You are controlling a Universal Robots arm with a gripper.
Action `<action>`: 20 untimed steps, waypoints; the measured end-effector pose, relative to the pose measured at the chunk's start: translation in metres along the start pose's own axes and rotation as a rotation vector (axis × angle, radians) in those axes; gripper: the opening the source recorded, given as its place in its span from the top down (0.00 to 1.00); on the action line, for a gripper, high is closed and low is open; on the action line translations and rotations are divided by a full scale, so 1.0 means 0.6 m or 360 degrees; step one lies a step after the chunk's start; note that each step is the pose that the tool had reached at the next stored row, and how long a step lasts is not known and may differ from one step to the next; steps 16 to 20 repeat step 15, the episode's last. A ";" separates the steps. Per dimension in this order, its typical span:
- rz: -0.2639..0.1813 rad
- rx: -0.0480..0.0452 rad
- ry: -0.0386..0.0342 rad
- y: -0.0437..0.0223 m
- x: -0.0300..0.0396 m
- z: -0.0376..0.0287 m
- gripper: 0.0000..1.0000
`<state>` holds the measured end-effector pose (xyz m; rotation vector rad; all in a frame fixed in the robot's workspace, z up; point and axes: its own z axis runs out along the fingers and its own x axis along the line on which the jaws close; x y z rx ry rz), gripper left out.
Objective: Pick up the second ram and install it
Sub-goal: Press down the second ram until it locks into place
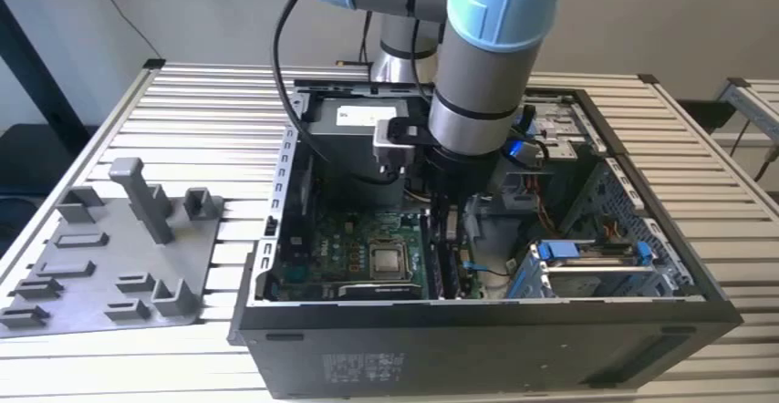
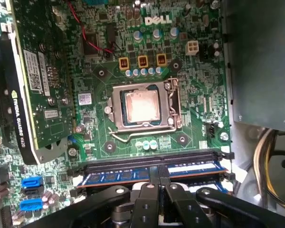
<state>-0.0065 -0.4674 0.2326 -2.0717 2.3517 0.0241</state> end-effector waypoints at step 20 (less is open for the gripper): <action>0.0000 0.0000 0.0000 0.000 -0.001 -0.059 0.89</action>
